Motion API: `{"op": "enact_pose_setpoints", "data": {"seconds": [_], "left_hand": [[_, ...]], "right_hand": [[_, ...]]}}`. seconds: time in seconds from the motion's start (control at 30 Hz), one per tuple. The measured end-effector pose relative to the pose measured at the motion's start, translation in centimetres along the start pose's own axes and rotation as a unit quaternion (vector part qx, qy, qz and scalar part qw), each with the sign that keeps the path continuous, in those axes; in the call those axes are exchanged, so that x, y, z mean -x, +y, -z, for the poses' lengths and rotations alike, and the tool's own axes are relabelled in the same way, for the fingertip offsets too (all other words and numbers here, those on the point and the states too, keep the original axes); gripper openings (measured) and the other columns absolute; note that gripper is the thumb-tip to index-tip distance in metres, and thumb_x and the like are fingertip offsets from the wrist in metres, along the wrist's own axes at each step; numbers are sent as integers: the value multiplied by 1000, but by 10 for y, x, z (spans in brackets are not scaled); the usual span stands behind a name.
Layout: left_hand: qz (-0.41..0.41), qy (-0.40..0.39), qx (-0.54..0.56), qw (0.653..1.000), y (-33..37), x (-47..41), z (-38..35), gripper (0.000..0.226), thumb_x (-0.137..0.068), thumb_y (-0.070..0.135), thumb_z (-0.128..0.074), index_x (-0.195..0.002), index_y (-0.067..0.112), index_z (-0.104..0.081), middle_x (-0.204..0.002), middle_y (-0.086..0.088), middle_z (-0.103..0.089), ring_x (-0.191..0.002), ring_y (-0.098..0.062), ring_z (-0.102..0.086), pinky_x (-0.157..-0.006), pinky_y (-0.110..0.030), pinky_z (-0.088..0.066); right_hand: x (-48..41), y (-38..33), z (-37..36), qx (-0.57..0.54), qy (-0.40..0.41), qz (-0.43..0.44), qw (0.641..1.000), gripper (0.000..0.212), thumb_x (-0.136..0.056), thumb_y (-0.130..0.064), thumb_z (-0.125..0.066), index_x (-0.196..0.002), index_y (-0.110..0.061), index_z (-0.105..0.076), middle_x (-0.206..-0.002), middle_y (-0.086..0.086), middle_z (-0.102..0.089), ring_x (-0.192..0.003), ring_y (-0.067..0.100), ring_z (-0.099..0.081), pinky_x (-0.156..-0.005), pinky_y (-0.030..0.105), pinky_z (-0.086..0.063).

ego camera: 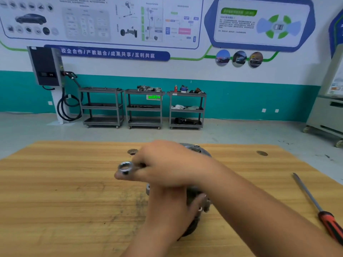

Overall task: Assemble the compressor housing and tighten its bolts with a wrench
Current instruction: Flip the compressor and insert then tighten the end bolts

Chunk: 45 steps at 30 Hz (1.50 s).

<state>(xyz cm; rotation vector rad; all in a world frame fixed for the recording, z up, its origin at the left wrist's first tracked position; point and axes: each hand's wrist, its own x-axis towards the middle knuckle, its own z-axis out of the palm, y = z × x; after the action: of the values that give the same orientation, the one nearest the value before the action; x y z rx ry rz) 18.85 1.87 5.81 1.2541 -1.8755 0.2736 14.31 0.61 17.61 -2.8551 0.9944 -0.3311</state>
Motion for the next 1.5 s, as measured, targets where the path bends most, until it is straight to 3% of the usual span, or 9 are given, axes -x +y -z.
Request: {"op": "enact_pose_setpoints", "data": {"seconds": [0.27,0.47,0.9,1.03,1.1,1.27,1.37,1.43,1.5], "left_hand": [[-69,37,22,997,-10,-6,-4,82,-49,35,-93,-116,17,-49,-114,-5,-66,-115,-19,-46,-110,-33,-16],[-67,78,41,994,-10,-3,-5,80,-48,42,-91,-111,26,-45,-112,5,-63,-113,-11,-45,-112,-47,-26],[-72,-9,97,993,-29,-2,10,53,-71,49,-58,-118,31,-41,-123,16,-50,-122,-5,-38,-111,-45,-19],[-64,-14,105,992,-27,0,6,56,-72,43,-71,-118,31,-42,-124,10,-56,-123,-7,-37,-117,-39,-11],[-70,-2,74,995,-21,-3,2,60,-69,39,-79,-116,30,-43,-122,10,-57,-122,-8,-38,-116,-45,-15],[-69,49,90,992,-19,0,2,54,-68,42,-70,-112,28,-43,-117,7,-61,-118,-10,-42,-114,-50,-22],[-59,33,58,996,-14,-3,0,45,-73,32,-65,-113,16,-53,-108,-5,-66,-111,-14,-44,-109,-37,-19],[72,-184,-12,980,-1,-15,17,54,-59,-1,-74,-111,1,-61,-106,-6,-63,-106,-11,-47,-103,-22,-24],[200,-142,-47,968,-12,-8,10,41,-87,21,-47,-127,14,-55,-132,8,-51,-121,-8,-48,-105,-18,-29]], "right_hand": [[-84,80,19,-344,-42,-141,927,18,-98,-11,-44,-100,-6,-61,-71,-1,-50,-57,6,-40,-48,15,-34],[-87,136,22,-557,133,-353,740,32,-102,-7,-27,-77,-5,-47,-65,2,-39,-48,6,-30,-31,11,-27],[4,184,-5,-760,466,-178,418,17,-101,-8,-33,-86,-13,-37,-66,-2,-33,-36,3,-37,-39,14,-38],[64,149,-24,-602,650,-110,451,19,-101,-12,-34,-85,-22,-39,-64,-4,-43,-51,6,-47,-52,18,-43],[101,129,-45,-503,673,-88,535,19,-101,-19,-35,-89,-24,-49,-69,-3,-50,-64,13,-52,-64,23,-48],[127,63,-56,-205,425,-30,881,48,-88,-70,-28,-80,-30,-54,-89,-27,-66,-98,-8,-60,-81,30,-42],[101,27,-31,-20,328,156,932,32,-99,-35,-34,-92,-23,-62,-93,-10,-67,-99,5,-60,-105,30,-32],[72,16,-15,-13,199,233,952,25,-95,-12,-44,-107,-6,-66,-97,5,-67,-93,13,-59,-90,27,-44],[35,8,-5,-67,83,228,968,30,-92,0,-49,-120,-4,-60,-100,1,-66,-84,1,-55,-77,16,-42]]}}
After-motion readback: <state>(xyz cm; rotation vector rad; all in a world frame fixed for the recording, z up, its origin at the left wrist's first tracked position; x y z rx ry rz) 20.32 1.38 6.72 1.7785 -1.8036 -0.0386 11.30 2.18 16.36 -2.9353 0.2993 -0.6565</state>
